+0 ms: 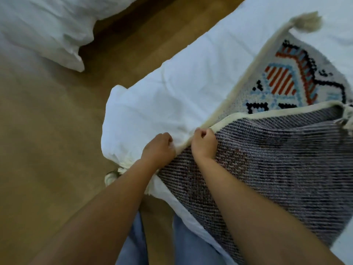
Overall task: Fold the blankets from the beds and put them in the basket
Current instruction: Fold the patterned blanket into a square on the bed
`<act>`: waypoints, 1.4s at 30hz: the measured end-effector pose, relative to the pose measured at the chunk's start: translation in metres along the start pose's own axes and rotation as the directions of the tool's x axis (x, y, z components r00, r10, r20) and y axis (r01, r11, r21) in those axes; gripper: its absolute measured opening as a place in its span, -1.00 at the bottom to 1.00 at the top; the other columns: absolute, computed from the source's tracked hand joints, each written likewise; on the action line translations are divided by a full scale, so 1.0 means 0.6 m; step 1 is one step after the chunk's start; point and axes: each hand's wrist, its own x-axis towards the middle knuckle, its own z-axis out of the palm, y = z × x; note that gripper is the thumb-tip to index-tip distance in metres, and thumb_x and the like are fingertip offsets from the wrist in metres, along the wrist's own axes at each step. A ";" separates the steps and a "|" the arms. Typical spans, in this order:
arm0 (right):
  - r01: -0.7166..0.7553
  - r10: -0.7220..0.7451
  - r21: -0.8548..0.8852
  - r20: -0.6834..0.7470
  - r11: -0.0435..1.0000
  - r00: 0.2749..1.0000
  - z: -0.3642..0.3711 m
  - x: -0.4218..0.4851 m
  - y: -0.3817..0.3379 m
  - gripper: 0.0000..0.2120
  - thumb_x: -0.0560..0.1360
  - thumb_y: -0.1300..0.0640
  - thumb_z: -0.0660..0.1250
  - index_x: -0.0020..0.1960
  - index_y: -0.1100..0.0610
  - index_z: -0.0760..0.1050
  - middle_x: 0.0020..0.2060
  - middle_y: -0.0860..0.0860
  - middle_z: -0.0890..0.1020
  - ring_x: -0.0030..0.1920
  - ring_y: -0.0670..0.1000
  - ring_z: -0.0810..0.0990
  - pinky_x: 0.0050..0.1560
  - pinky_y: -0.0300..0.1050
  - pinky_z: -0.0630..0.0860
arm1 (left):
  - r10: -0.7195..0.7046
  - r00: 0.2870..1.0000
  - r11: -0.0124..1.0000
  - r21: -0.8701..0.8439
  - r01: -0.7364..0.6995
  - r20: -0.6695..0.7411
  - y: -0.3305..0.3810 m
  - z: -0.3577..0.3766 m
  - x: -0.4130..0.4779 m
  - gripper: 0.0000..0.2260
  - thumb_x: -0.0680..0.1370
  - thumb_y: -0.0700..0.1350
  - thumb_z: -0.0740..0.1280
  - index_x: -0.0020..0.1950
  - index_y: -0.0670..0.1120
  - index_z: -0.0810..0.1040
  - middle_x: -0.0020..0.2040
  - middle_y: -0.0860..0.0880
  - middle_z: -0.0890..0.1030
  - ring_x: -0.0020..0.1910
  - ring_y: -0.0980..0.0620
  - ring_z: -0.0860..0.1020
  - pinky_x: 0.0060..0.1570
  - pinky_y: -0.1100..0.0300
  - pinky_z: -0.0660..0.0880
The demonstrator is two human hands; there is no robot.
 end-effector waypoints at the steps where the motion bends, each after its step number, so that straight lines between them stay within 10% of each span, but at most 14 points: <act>1: 0.017 -0.018 -0.025 -0.038 1.000 0.999 -0.004 0.010 -0.009 -0.77 0.55 0.03 0.16 -0.15 0.17 0.43 -0.30 0.05 0.52 -0.27 0.12 0.49 -0.25 -0.06 0.41 | 0.031 0.999 0.999 0.010 -0.032 0.025 0.003 -0.016 0.011 -0.71 0.49 -0.10 0.22 0.20 -0.08 0.44 0.12 -0.07 0.50 0.02 -0.05 0.50 -0.05 0.16 0.41; 15: 0.121 -0.160 -0.411 -0.062 0.904 0.985 0.077 0.032 -0.179 -0.86 0.54 0.14 0.09 -0.19 0.13 0.28 -0.34 0.03 0.45 -0.33 0.10 0.41 -0.34 -0.12 0.22 | 0.418 0.853 0.763 0.389 -0.517 0.314 0.045 -0.258 0.168 -0.70 0.55 -0.12 0.19 0.29 -0.06 0.38 0.23 -0.05 0.51 0.13 -0.06 0.52 0.07 0.11 0.43; 24: -0.084 -0.029 -0.260 -0.403 0.962 0.915 0.014 0.091 -0.127 -0.83 0.51 0.17 0.18 -0.04 0.27 0.47 -0.03 0.17 0.51 0.01 0.15 0.47 -0.12 0.00 0.42 | 0.521 0.645 0.469 0.444 -0.764 0.559 0.214 -0.180 0.266 -0.70 0.56 -0.10 0.17 0.29 -0.06 0.39 0.21 -0.05 0.52 0.14 -0.06 0.51 0.11 0.09 0.43; 33: -0.117 0.005 -0.171 -0.542 0.978 0.841 -0.097 0.133 -0.091 -0.79 0.50 0.14 0.19 -0.05 0.27 0.51 -0.10 0.17 0.52 -0.04 0.14 0.46 -0.03 0.01 0.46 | 0.573 0.432 0.239 0.362 -0.901 0.697 0.446 -0.056 0.289 -0.72 0.56 -0.09 0.19 0.26 -0.11 0.40 0.18 -0.13 0.53 0.11 -0.13 0.51 0.08 0.04 0.45; 42: -0.346 0.344 0.107 -0.558 0.932 0.755 -0.180 0.203 -0.058 -0.77 0.56 0.14 0.14 0.06 0.28 0.45 0.04 0.16 0.43 0.10 0.12 0.38 0.09 -0.05 0.40 | 0.638 0.203 -0.140 0.371 -0.918 0.743 0.693 0.104 0.334 -0.69 0.56 -0.03 0.20 0.22 -0.16 0.33 0.18 -0.21 0.46 0.07 -0.22 0.49 -0.18 0.05 0.34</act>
